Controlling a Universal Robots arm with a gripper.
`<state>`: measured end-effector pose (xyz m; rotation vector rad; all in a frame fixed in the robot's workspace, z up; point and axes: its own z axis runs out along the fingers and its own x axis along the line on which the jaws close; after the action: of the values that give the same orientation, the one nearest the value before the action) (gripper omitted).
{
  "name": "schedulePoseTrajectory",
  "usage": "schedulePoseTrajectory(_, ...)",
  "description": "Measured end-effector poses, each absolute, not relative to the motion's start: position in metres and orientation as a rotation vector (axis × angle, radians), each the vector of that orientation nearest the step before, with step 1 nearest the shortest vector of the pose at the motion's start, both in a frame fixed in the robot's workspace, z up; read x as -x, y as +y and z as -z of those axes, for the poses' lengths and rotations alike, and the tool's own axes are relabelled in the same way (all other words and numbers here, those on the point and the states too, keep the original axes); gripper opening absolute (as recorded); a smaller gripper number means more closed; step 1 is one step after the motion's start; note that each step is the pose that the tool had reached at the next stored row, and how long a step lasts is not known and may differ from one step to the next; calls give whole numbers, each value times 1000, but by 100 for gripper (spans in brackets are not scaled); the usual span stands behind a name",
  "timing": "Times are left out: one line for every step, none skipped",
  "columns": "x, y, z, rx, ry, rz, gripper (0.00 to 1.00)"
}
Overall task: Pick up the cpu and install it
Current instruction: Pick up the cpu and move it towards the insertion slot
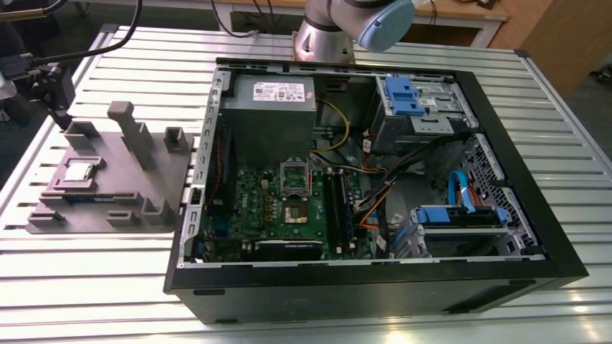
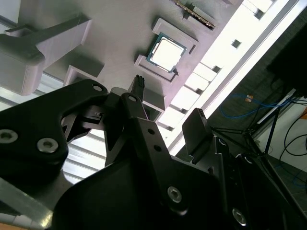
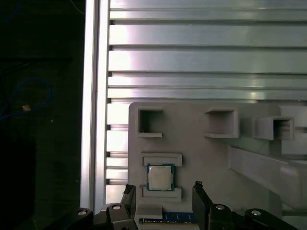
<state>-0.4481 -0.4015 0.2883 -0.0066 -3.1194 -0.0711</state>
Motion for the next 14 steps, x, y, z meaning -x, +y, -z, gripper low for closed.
schedulePoseTrajectory(448,-401,-288,6,-3119,76,59)
schedulePoseTrajectory(448,-401,-287,6,-3119,80,59)
schedulePoseTrajectory(448,-401,-286,6,-3119,83,59)
schedulePoseTrajectory(448,-402,-284,1,-3119,85,59)
schedulePoseTrajectory(448,-402,-283,-12,-3119,84,59)
schedulePoseTrajectory(448,-402,-281,-29,-3117,84,59)
schedulePoseTrajectory(448,-402,-279,-45,-3114,84,59)
schedulePoseTrajectory(448,-403,-277,-54,-3112,84,59)
schedulePoseTrajectory(448,-403,-275,-54,-3111,84,59)
schedulePoseTrajectory(449,-403,-274,-55,-3112,82,59)
schedulePoseTrajectory(449,-404,-272,-53,-3112,80,59)
schedulePoseTrajectory(449,-404,-271,-46,-3112,80,59)
schedulePoseTrajectory(449,-404,-270,-33,-3112,80,59)
schedulePoseTrajectory(449,-404,-269,-14,-3113,80,59)
